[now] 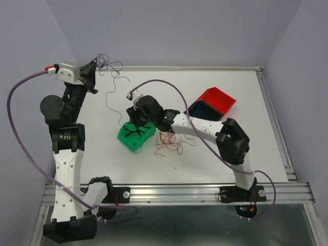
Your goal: Untangle the cables
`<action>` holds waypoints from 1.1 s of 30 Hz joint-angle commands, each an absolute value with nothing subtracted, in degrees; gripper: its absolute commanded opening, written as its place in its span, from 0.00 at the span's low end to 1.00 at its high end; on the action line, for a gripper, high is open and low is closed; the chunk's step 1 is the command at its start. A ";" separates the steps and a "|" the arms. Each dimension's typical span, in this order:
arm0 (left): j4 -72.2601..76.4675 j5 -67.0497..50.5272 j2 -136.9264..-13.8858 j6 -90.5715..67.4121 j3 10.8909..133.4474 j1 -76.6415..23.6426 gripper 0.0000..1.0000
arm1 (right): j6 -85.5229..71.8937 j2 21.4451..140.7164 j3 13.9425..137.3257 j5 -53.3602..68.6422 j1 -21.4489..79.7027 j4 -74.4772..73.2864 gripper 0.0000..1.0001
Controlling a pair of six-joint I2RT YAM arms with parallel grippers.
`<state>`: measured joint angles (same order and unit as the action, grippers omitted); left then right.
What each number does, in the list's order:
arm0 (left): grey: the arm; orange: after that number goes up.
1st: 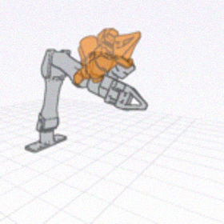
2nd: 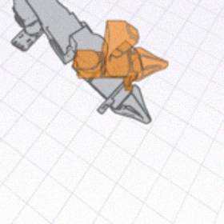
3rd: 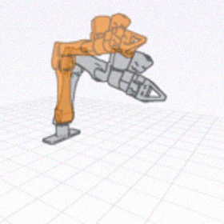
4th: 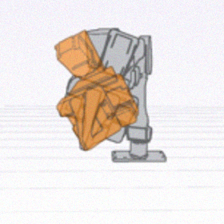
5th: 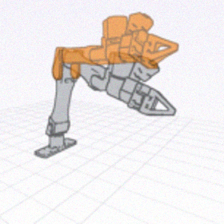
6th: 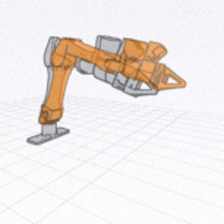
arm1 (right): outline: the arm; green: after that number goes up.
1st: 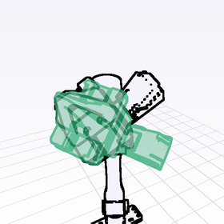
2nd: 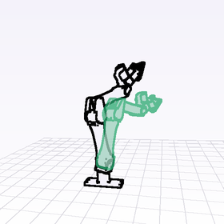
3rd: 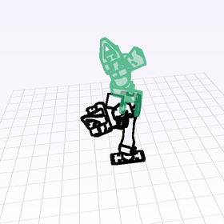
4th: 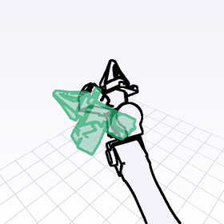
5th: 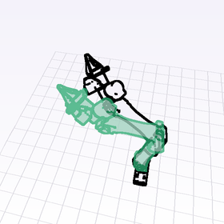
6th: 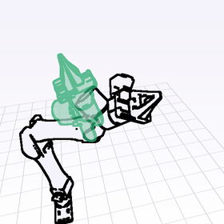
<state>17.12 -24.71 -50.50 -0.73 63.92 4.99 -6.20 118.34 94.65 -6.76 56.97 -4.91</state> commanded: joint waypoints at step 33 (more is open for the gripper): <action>33.57 -15.65 -46.85 -0.26 46.23 -2.90 0.00 | -11.78 77.86 56.42 -13.31 55.63 13.97 0.68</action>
<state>26.44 -17.69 -48.86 -2.81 47.18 -2.57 -12.25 76.82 57.95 -23.31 55.83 9.32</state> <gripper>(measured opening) 0.033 0.679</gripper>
